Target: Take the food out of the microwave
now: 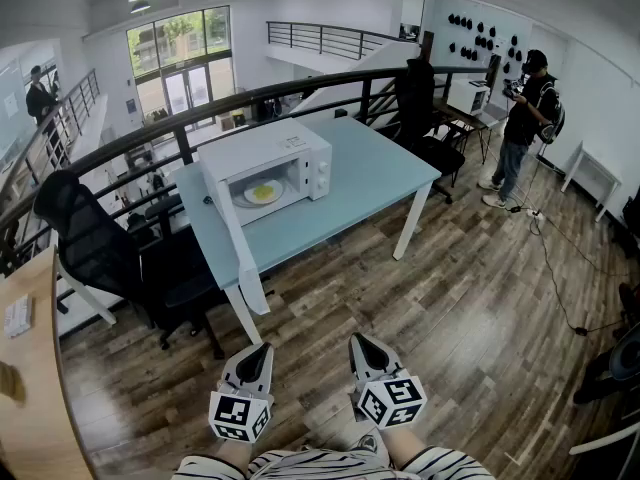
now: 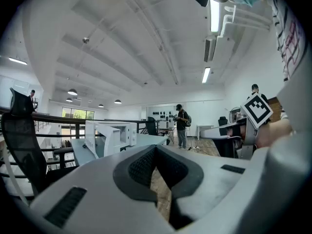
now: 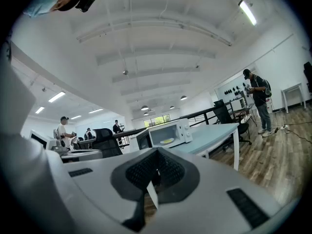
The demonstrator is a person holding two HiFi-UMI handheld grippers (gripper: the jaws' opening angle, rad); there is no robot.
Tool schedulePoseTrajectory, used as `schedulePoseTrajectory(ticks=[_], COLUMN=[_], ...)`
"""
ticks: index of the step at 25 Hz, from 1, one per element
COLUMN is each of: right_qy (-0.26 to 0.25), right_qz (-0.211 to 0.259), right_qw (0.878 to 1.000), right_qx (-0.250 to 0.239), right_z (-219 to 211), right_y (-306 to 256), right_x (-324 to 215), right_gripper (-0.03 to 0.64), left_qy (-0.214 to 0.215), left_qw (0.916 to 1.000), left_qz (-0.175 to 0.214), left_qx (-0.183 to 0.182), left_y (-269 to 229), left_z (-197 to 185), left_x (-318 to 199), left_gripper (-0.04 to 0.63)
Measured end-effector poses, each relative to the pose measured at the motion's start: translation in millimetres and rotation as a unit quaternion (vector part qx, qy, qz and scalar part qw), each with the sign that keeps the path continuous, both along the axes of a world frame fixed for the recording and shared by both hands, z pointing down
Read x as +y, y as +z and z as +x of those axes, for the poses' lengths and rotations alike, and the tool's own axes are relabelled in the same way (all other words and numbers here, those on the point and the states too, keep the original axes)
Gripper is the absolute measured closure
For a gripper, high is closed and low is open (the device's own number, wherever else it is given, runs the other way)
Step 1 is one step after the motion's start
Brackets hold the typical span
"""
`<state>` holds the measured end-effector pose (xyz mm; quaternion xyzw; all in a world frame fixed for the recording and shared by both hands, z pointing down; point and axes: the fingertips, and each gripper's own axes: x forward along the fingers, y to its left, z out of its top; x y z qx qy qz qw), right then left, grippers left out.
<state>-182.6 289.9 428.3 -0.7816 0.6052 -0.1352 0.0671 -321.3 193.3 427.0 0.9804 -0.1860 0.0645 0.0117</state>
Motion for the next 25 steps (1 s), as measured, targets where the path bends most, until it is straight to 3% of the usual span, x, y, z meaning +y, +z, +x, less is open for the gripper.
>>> schedulePoseTrajectory(ticks=[6, 12, 15, 16, 17, 18, 25], right_qy=[0.016, 0.015, -0.009, -0.018, -0.026, -0.035, -0.093], right_qz=[0.002, 0.013, 0.017, 0.015, 0.012, 0.009, -0.001], right_qw=[1.000, 1.000, 1.000, 1.000, 1.000, 0.999, 0.995], right_qx=[-0.009, 0.005, -0.009, -0.011, -0.012, -0.012, -0.018], right_z=[-3.2, 19.1, 38.9, 46.6, 55.6, 65.4, 135.2], right_y=[3.9, 0.1, 4.2, 5.8, 7.2, 8.1, 9.8], right_x=[-4.8, -16.7, -30.5, -35.1, -39.6, -43.9, -72.7], right_gripper=[0.591, 0.586, 0.575, 0.552, 0.482, 0.439, 0.439], left_qy=[0.027, 0.036, 0.022, 0.018, 0.014, 0.010, -0.040], left_qw=[0.9996, 0.9994, 0.9997, 0.9998, 0.9998, 0.9998, 0.9990], left_qz=[0.006, -0.002, -0.007, -0.011, -0.014, -0.016, -0.013], left_qx=[0.002, 0.002, 0.004, 0.005, 0.006, 0.006, 0.017], left_y=[1.3, 8.9, 11.4, 12.5, 13.5, 13.8, 8.6], left_z=[-2.8, 17.6, 37.6, 46.5, 56.8, 68.0, 139.8], left_x=[-3.8, -11.4, -20.6, -23.0, -24.9, -26.5, -43.4], left_gripper=[0.574, 0.571, 0.562, 0.527, 0.452, 0.430, 0.430])
